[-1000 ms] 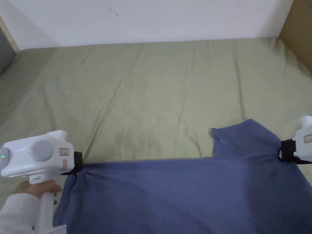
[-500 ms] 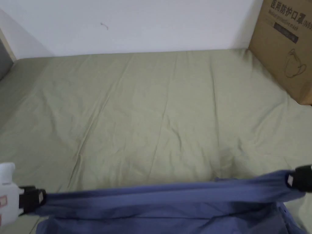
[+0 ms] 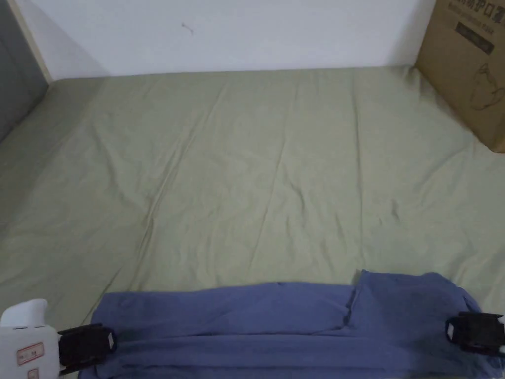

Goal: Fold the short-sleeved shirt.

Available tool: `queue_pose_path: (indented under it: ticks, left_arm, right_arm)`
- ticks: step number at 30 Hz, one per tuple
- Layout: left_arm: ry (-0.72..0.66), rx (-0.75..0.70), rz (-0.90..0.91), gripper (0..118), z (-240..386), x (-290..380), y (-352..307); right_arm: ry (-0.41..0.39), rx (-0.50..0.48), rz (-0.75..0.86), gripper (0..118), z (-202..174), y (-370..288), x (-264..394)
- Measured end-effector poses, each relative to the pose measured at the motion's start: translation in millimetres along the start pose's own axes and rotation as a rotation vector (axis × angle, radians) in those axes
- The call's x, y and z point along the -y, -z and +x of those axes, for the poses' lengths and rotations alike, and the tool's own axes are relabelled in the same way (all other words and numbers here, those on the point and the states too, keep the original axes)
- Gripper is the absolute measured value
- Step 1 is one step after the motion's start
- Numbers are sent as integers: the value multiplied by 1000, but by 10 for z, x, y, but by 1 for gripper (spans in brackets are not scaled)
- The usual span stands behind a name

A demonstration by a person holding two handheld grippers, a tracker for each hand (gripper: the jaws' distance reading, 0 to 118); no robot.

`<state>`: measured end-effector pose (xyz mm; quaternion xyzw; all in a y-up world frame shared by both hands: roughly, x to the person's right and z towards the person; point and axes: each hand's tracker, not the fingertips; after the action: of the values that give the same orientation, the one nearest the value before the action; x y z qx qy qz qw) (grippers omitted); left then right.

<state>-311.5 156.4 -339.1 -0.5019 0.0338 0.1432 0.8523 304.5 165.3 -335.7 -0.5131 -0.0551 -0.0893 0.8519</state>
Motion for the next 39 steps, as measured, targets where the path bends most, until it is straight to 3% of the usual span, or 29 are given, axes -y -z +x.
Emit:
queue_pose_path:
  ticks: [2,4,5,6,7,8,9,10,12,14,16,19,22,28,30,32,33,34,35,37,39]
  left_arm:
    - [-33,26,47,109,-84,41,-182]
    - [-92,53,65,106,-156,92,-336]
    - [-121,82,76,92,-213,149,-412]
    - [-150,112,100,70,-253,191,-463]
    - [-175,135,121,39,-302,237,-496]
    - [-196,155,126,9,-336,265,-484]
    - [-228,155,116,7,-393,323,-463]
    - [-243,169,108,6,-436,365,-430]
    - [-304,213,100,6,-507,439,-374]
    - [-387,339,100,7,-604,514,-299]
    - [-462,390,101,21,-695,511,-193]
    - [-485,374,63,103,-764,457,-47]
    - [-487,406,42,114,-821,430,162]
    - [-586,552,-59,111,-878,406,668]
    - [-566,565,-23,114,-911,406,768]
    - [-635,618,-26,112,-951,377,768]
    - [-645,644,-32,99,-992,382,767]
    - [-645,633,-15,64,-1032,391,761]
    - [-669,618,-2,10,-1041,405,806]
    - [-708,553,-66,10,-986,474,965]
    - [-753,629,-40,10,-1017,516,938]
  right_arm:
    - [-43,29,101,85,-125,-230,-52]
    - [-62,-17,201,84,-272,-446,-91]
    - [-59,-52,233,83,-373,-537,-104]
    - [-62,-92,257,78,-463,-608,-112]
    - [-66,-150,270,63,-582,-651,-106]
    - [-68,-180,274,24,-714,-668,-89]
    - [-59,-194,279,6,-839,-656,-62]
    - [-76,-215,264,6,-965,-607,-35]
    - [-184,-261,165,6,-1239,-488,14]
    - [-248,-230,179,6,-1463,-339,108]
    - [-295,-252,128,6,-1643,-242,158]
    - [-303,-296,93,6,-1818,-195,213]
    - [-344,-283,77,6,-1929,-179,249]
    - [-381,-237,27,6,-2017,-66,266]
    - [-379,-224,15,6,-2043,-30,271]
    - [-376,-225,6,6,-2058,3,275]
    - [-373,-227,2,6,-2065,20,276]
    - [-370,-230,-3,6,-2072,35,276]
    - [-368,-231,-10,6,-2080,60,278]
    - [-368,-229,-23,6,-2088,112,291]
    - [-366,-221,-32,6,-2066,119,299]
